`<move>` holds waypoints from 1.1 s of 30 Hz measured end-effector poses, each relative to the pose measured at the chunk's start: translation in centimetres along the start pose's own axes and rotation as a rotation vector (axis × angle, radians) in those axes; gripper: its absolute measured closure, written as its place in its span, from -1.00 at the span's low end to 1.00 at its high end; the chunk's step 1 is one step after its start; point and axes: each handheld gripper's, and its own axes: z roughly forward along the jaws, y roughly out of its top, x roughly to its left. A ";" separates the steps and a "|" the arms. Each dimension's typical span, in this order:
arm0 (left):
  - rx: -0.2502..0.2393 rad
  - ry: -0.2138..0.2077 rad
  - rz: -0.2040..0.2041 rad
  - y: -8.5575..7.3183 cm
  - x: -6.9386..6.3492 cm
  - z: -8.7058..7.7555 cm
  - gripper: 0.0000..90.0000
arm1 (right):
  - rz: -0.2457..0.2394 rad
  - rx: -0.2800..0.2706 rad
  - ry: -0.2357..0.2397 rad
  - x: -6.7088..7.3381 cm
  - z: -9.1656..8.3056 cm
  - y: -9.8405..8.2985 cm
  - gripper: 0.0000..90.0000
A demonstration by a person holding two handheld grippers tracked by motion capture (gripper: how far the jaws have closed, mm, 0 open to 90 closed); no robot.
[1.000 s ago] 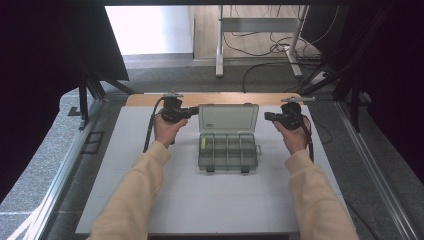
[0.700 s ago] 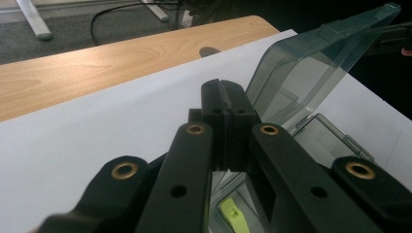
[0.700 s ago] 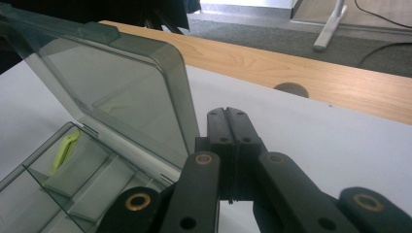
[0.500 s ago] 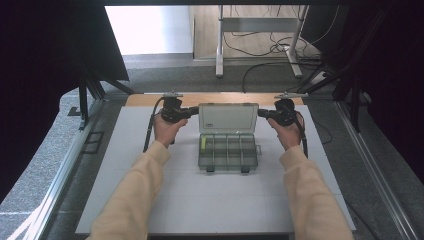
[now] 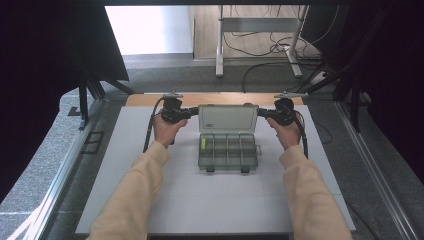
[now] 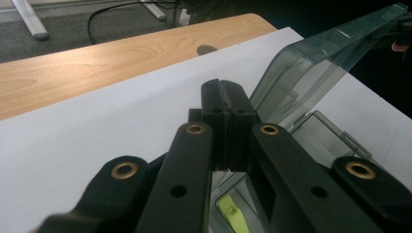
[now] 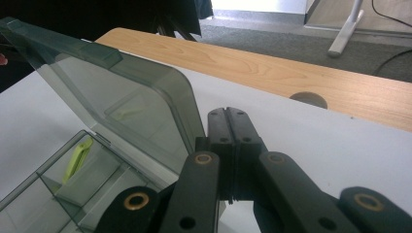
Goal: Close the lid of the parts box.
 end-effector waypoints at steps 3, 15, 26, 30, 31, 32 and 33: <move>-0.002 -0.004 0.000 0.0 -0.2 -0.1 0.99 | -0.001 -0.002 0.007 0.1 -0.2 -0.1 0.99; -0.005 -0.022 -0.002 0.0 -0.4 -0.2 0.99 | -0.009 -0.005 0.019 0.2 -0.5 -0.7 0.99; 0.005 -0.029 0.010 0.0 -0.2 -0.3 0.99 | -0.022 -0.003 0.026 0.3 -0.5 -0.9 1.00; 0.006 -0.043 0.023 0.0 -0.7 -0.1 0.99 | -0.028 -0.003 0.035 0.3 -0.6 -1.0 1.00; 0.005 -0.047 0.024 0.0 -0.8 -0.1 0.98 | -0.027 -0.004 0.033 0.4 -0.6 -1.0 1.00; 0.008 -0.050 0.029 0.0 -0.9 -0.1 0.98 | -0.027 -0.005 0.036 0.4 -0.6 -1.0 1.00; 0.011 -0.051 0.033 0.0 -1.0 0.0 0.98 | -0.028 -0.006 0.037 0.5 -0.6 -1.0 1.00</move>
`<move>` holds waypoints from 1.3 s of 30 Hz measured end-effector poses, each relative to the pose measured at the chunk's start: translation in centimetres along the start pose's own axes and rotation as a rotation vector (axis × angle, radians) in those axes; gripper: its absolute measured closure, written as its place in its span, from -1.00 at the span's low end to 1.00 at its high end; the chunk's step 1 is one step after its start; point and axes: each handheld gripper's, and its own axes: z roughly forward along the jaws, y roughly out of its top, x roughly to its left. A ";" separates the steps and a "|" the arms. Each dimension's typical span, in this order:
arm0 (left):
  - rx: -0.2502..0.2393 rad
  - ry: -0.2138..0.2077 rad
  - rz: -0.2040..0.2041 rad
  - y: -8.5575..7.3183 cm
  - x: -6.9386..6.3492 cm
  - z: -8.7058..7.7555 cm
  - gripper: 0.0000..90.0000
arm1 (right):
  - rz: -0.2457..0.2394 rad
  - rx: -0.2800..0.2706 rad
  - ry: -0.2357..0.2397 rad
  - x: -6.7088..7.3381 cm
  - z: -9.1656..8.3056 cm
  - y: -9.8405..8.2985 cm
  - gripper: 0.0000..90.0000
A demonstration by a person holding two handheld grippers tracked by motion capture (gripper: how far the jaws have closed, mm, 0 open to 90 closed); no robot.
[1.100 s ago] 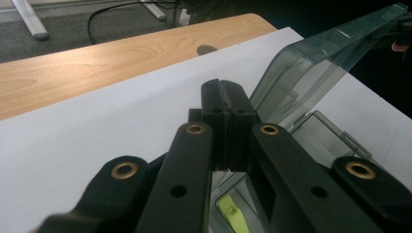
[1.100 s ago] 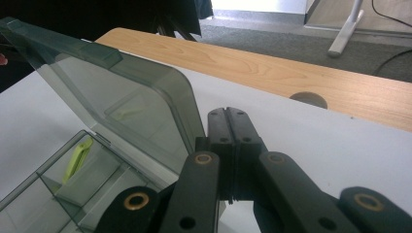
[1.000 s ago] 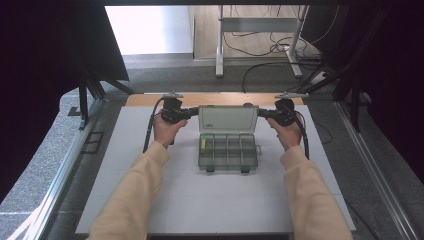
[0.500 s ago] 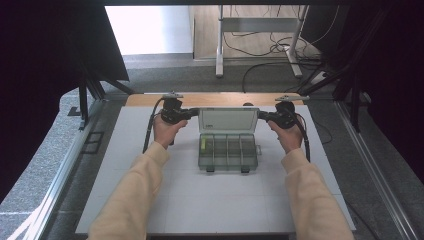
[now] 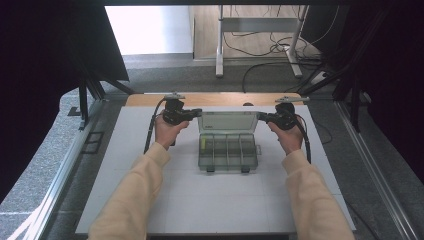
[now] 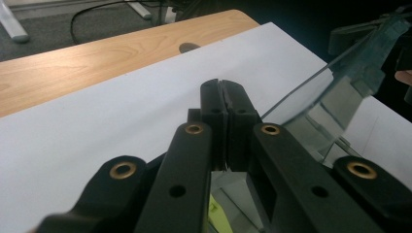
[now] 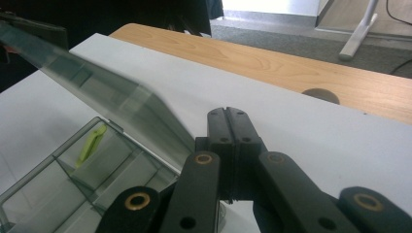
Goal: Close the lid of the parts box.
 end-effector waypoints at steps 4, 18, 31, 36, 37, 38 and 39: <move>0.007 0.003 0.017 -0.1 -0.3 -0.1 0.97 | -0.018 0.007 -0.014 0.3 -0.1 -0.1 0.98; 0.017 -0.004 0.030 -0.5 -0.4 -0.5 0.97 | -0.044 0.002 -0.007 0.6 -0.6 -0.3 1.00; 0.023 -0.015 0.027 -1.4 -0.3 -0.8 0.97 | -0.059 0.000 0.008 1.0 -0.9 -0.2 1.00; 0.030 -0.020 0.033 -1.5 -0.4 -0.8 0.97 | -0.057 0.005 0.009 1.0 -1.0 -0.4 1.00; 0.033 -0.021 0.038 -1.6 -0.5 -0.8 0.97 | -0.059 0.005 0.009 1.0 -1.0 -0.4 1.00; 0.037 -0.020 0.042 -1.6 -0.6 -0.8 0.97 | -0.059 0.008 0.010 1.1 -1.0 -0.4 1.00; 0.040 -0.020 0.047 -1.6 -0.6 -0.7 0.97 | -0.060 0.009 0.011 1.1 -1.0 -0.5 1.00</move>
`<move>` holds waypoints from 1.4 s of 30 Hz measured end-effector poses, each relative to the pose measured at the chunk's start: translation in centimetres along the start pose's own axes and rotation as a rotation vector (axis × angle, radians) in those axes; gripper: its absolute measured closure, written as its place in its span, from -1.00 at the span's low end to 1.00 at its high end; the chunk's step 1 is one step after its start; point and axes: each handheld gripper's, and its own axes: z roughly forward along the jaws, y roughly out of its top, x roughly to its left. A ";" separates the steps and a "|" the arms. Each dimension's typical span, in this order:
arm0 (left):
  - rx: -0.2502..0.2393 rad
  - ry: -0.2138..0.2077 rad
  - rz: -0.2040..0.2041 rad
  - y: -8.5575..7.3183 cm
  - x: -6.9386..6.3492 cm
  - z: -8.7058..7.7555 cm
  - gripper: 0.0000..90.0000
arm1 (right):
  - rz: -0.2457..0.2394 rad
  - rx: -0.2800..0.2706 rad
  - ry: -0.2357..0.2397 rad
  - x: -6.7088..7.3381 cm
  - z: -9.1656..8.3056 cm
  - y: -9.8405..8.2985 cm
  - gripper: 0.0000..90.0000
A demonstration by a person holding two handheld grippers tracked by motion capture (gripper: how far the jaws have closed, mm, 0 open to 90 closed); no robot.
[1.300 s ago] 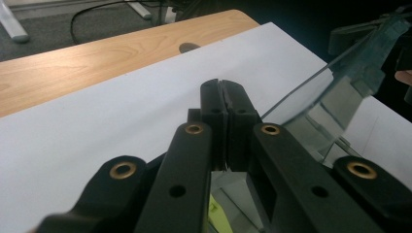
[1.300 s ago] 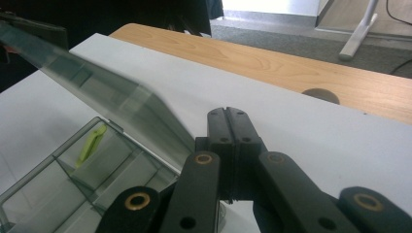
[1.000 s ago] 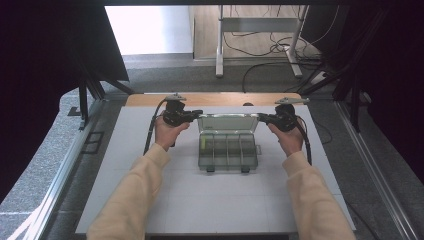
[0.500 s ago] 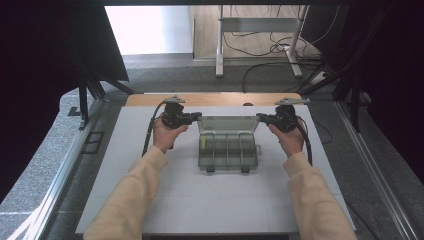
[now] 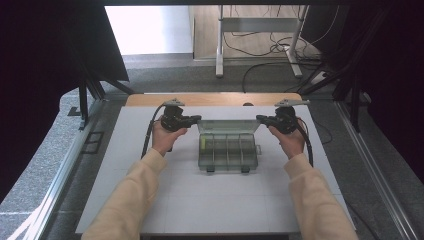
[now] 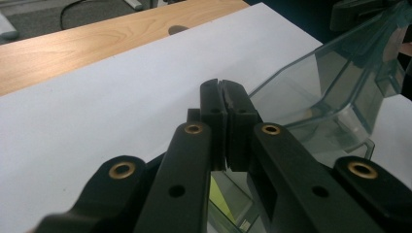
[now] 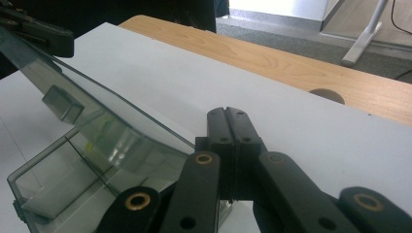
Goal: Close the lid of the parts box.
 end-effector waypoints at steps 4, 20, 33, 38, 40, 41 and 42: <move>0.008 -0.002 0.007 -0.1 -0.3 0.2 0.97 | -0.003 0.003 0.002 0.1 0.0 -0.2 1.00; 0.044 -0.035 0.010 -1.6 -0.7 0.7 0.97 | -0.047 0.053 -0.013 0.9 0.3 -1.5 1.00; 0.080 -0.056 0.002 -3.0 -0.9 1.2 0.97 | -0.048 0.083 0.001 1.4 1.0 -2.8 0.99; 0.091 -0.059 0.006 -3.5 -1.2 1.4 0.97 | -0.053 0.099 0.003 1.7 1.3 -3.3 1.00; 0.095 -0.061 0.007 -3.7 -1.2 1.5 0.97 | -0.055 0.107 0.006 1.8 1.4 -3.6 1.00; 0.096 -0.062 0.004 -3.8 -1.2 1.6 0.97 | -0.056 0.110 0.007 1.9 1.4 -3.7 1.00; 0.097 -0.062 0.004 -3.9 -1.2 1.6 0.97 | -0.057 0.113 0.007 1.9 1.5 -3.8 0.99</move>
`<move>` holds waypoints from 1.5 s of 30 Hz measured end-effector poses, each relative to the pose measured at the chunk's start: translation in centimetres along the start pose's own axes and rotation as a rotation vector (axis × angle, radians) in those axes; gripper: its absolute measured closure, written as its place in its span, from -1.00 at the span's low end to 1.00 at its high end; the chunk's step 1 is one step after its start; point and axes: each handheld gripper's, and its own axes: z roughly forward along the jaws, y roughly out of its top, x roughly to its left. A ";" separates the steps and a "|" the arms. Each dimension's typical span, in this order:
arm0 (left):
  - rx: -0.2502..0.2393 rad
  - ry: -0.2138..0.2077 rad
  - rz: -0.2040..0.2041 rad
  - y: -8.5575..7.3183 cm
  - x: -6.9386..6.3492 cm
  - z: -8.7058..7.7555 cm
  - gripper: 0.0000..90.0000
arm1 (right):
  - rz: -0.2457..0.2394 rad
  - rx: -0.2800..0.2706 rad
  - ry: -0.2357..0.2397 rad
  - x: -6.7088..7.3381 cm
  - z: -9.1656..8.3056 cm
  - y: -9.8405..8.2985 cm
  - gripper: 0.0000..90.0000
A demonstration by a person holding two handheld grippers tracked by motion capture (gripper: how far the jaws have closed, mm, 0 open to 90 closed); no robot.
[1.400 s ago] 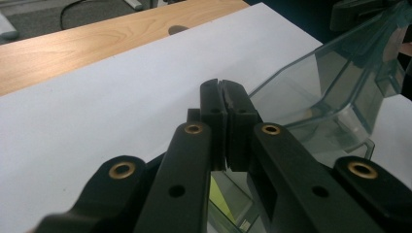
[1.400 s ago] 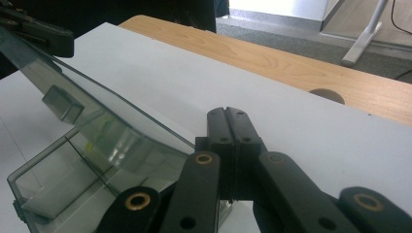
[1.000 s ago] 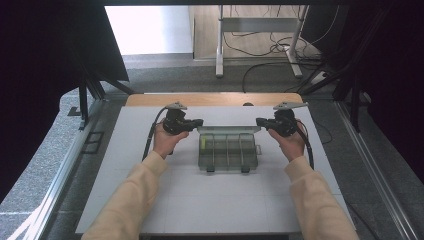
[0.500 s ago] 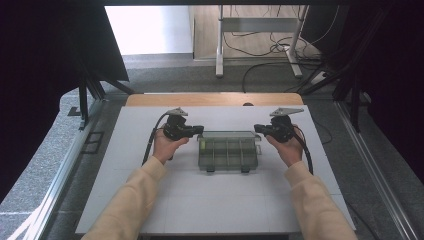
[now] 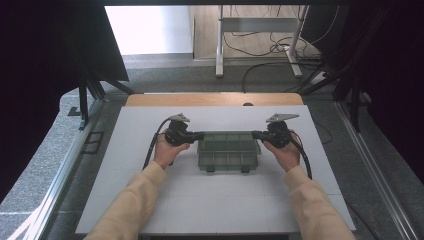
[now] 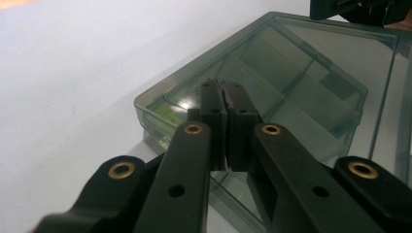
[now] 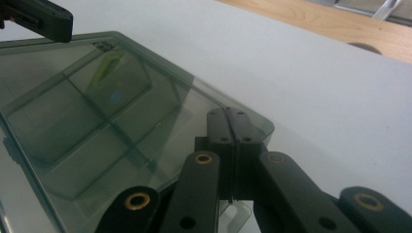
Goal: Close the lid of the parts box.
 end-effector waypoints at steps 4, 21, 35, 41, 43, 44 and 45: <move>0.011 0.001 0.004 -0.3 -0.1 0.3 0.97 | -0.006 0.009 0.002 0.2 0.1 -0.4 1.00; 0.028 -0.012 -0.002 -1.2 -0.4 1.0 0.98 | -0.026 0.040 0.023 1.5 0.5 -1.6 1.00; 0.009 -0.012 -0.005 -1.4 -0.6 0.8 0.99 | -0.031 0.034 0.026 1.5 0.6 -1.6 1.00; -0.008 0.000 0.010 -1.3 -1.2 -0.2 0.99 | -0.030 0.012 0.025 1.7 0.1 -1.5 1.00; -0.009 0.007 0.019 -1.3 -1.4 -0.4 0.99 | -0.031 0.009 0.024 1.9 -0.1 -1.4 1.00; -0.013 0.008 0.025 -1.3 -1.5 -0.5 0.99 | -0.033 0.008 0.022 1.9 -0.2 -1.5 1.00; -0.016 0.009 0.026 -1.3 -1.6 -0.6 0.99 | -0.036 0.006 0.021 2.0 -0.3 -1.5 1.00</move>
